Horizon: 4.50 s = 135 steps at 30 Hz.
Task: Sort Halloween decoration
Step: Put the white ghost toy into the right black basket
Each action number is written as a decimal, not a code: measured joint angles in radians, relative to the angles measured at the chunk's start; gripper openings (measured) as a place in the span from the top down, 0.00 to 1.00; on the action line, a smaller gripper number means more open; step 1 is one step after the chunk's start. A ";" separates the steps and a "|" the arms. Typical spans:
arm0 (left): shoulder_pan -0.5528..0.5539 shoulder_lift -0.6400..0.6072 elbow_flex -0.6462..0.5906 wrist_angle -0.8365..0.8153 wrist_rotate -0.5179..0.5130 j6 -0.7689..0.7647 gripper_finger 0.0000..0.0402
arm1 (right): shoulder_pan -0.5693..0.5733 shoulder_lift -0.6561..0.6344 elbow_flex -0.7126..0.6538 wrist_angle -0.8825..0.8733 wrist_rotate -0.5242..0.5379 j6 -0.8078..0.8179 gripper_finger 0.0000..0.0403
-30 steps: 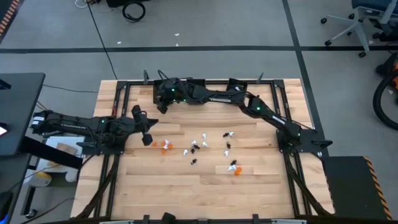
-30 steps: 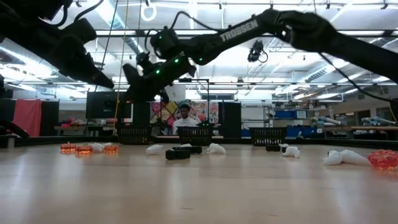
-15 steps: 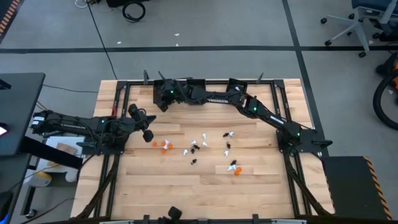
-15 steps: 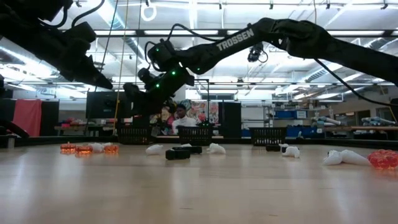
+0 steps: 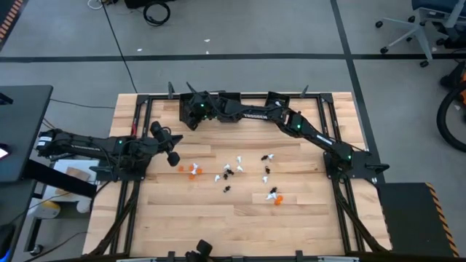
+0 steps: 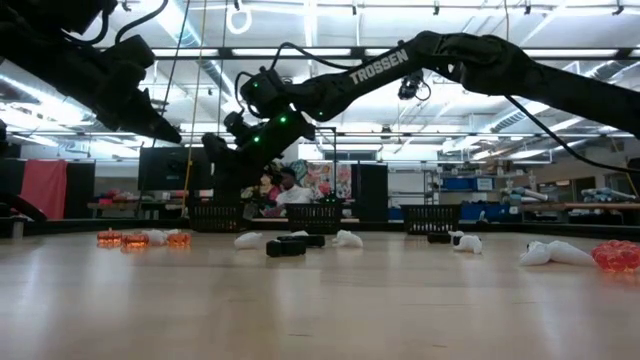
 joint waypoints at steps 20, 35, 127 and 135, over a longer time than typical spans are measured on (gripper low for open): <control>0.000 0.000 0.000 -0.044 0.001 0.010 1.00 | 0.145 -0.193 -0.006 -0.419 0.053 -0.197 0.58; 0.000 0.000 0.000 -0.101 0.054 -0.017 1.00 | 0.354 -0.199 -0.010 -0.807 0.325 -0.169 0.58; -0.129 0.334 0.000 0.333 0.139 0.247 1.00 | 0.500 -0.795 -1.512 0.364 0.334 0.114 0.78; -0.129 0.334 0.000 0.333 0.139 0.246 1.00 | 0.499 -0.833 -1.511 0.334 0.331 0.085 0.78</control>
